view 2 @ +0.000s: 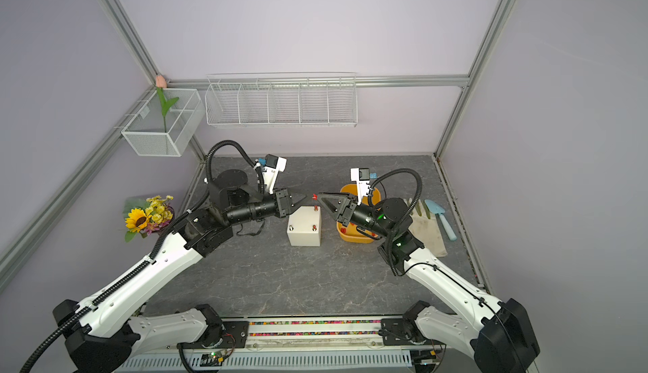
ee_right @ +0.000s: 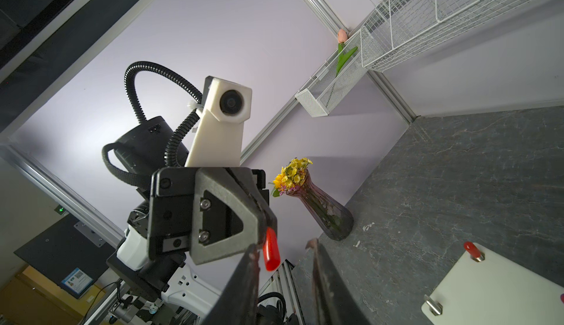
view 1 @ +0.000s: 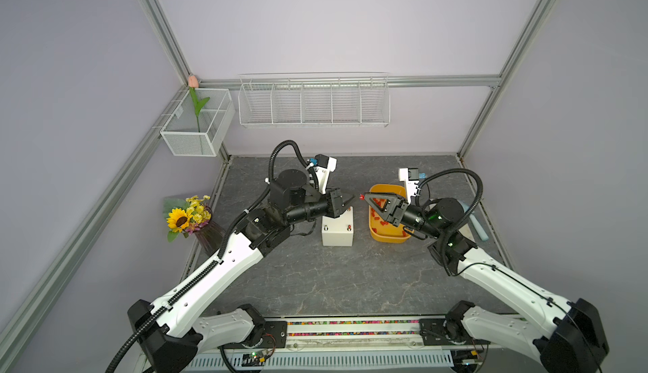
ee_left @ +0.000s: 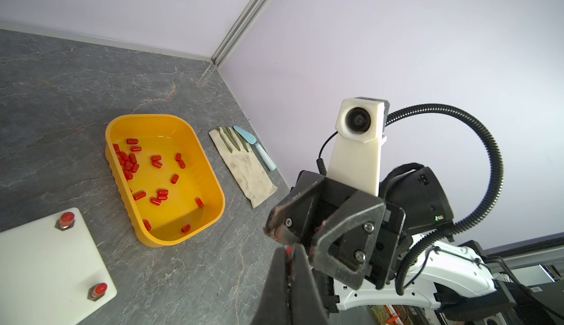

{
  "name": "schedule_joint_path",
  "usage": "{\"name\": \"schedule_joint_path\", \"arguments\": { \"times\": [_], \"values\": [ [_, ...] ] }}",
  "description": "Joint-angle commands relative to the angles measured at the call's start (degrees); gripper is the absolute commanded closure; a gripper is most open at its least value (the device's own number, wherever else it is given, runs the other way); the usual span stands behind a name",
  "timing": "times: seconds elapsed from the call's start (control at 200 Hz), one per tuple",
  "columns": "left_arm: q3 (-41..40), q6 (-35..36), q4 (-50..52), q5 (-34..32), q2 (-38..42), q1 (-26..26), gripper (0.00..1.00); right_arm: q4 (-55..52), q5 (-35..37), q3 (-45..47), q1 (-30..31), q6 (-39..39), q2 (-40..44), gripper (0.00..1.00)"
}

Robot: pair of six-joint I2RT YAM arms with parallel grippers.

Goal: Cover the protruding screws with screw protection sleeves
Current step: Attach the screw protection sleeve to the screw.

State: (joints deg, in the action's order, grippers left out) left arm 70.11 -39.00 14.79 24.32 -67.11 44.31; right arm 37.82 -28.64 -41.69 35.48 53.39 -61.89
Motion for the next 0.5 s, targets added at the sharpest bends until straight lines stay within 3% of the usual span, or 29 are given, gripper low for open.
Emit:
{"name": "schedule_joint_path", "arguments": {
  "times": [0.0, 0.235, 0.495],
  "values": [
    [-0.85, -0.64, -1.8, 0.5, 0.83, 0.33, 1.0, 3.09, -1.57, -1.15, 0.55, 0.93, -0.46, 0.7],
    [-0.96, -0.72, -1.95, 0.83, 0.79, 0.32, 1.0, 5.34, -2.49, -1.54, 0.64, 2.02, -1.61, 0.69],
    [-0.89, -0.72, -1.87, 0.9, 0.75, 0.33, 1.0, 5.77, -3.25, -1.81, 0.64, 1.97, -1.57, 0.88]
  ]
}}
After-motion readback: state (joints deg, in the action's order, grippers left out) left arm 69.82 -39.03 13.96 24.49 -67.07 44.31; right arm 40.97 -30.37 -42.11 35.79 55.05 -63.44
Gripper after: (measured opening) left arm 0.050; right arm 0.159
